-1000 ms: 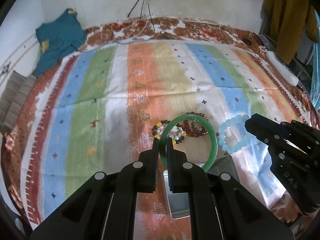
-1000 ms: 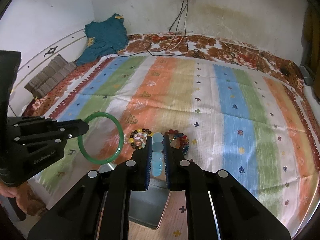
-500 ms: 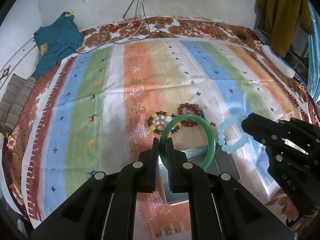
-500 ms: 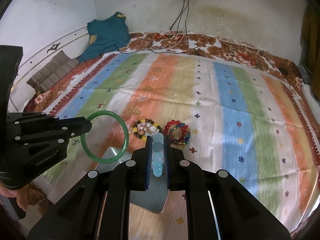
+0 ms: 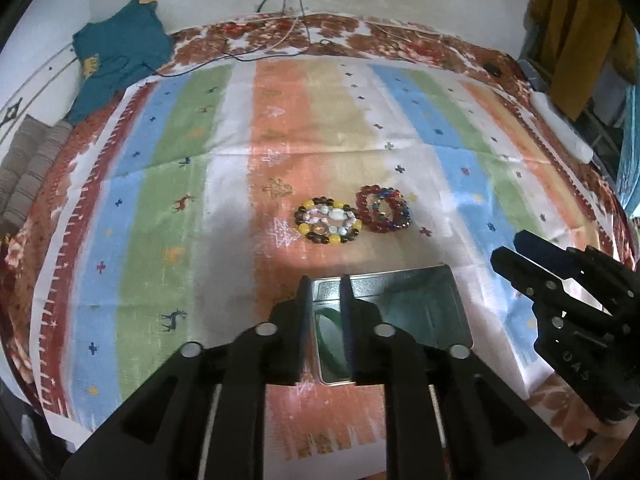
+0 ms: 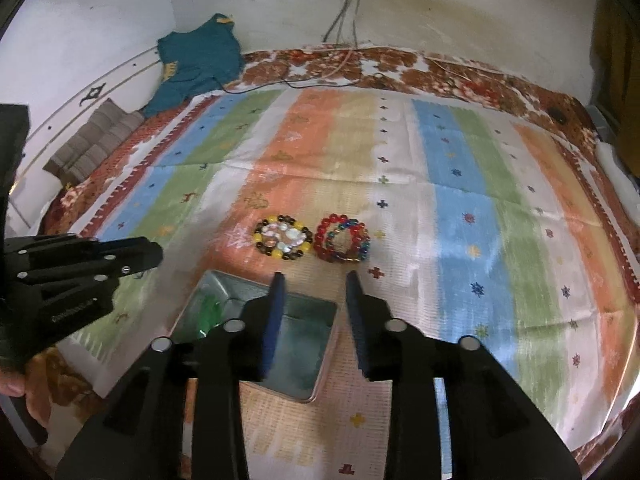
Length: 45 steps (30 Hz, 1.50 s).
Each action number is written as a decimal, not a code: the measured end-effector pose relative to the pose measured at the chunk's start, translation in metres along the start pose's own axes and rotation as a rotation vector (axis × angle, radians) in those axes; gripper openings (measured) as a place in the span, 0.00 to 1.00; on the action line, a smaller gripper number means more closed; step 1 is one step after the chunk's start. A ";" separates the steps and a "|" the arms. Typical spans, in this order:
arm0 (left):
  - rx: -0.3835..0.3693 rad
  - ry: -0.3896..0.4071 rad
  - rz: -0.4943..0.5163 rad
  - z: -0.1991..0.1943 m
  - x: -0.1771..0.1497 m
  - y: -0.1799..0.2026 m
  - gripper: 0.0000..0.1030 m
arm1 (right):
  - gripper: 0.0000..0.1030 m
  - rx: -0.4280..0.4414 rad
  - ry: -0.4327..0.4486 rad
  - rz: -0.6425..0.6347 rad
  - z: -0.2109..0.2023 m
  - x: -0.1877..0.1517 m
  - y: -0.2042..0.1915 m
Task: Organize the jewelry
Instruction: 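Lower the green bangle into the tin with the left tool while the right tool drops the light-blue bracelet in, then move both tools back to the yellow-black and red-multicolour bead bracelets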
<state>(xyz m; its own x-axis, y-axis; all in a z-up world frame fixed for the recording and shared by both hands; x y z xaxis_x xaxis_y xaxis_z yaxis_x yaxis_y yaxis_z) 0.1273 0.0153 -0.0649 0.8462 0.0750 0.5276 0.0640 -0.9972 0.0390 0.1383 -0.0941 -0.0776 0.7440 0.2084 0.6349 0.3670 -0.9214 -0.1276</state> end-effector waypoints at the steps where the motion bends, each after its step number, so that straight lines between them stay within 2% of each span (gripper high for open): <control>1: 0.001 0.002 -0.006 -0.001 0.001 -0.001 0.22 | 0.32 -0.004 -0.002 0.004 0.000 0.000 0.002; 5: 0.020 0.012 -0.020 -0.002 0.003 -0.008 0.33 | 0.37 -0.023 -0.017 0.020 0.005 0.003 0.009; 9: 0.037 -0.002 -0.042 0.005 0.007 -0.019 0.35 | 0.43 -0.036 -0.031 0.035 0.011 0.007 0.016; 12: 0.033 -0.005 -0.043 0.008 0.009 -0.020 0.41 | 0.48 -0.041 -0.044 0.038 0.016 0.009 0.017; 23: 0.040 -0.029 0.034 0.029 0.023 -0.012 0.52 | 0.57 -0.068 -0.093 0.059 0.040 0.019 0.027; 45: 0.092 -0.113 0.055 0.086 0.047 -0.034 0.55 | 0.67 -0.095 -0.179 0.078 0.098 0.042 0.044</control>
<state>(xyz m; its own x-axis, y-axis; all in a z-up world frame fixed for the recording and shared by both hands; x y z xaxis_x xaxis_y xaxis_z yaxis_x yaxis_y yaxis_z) 0.2102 0.0523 -0.1149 0.9037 0.0247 0.4275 0.0595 -0.9959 -0.0681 0.2404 -0.0936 -0.1307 0.8582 0.1825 0.4798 0.2569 -0.9619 -0.0936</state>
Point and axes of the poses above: each gripper's, at about its wrist camera, not at the fingertips, and z roughly the way its jaws point, y to its right, x to its top, the point moved 4 cm from there along z, roughly the way its jaws point, and after that the axes turned 7 degrees about z, right-handed, at the moved point
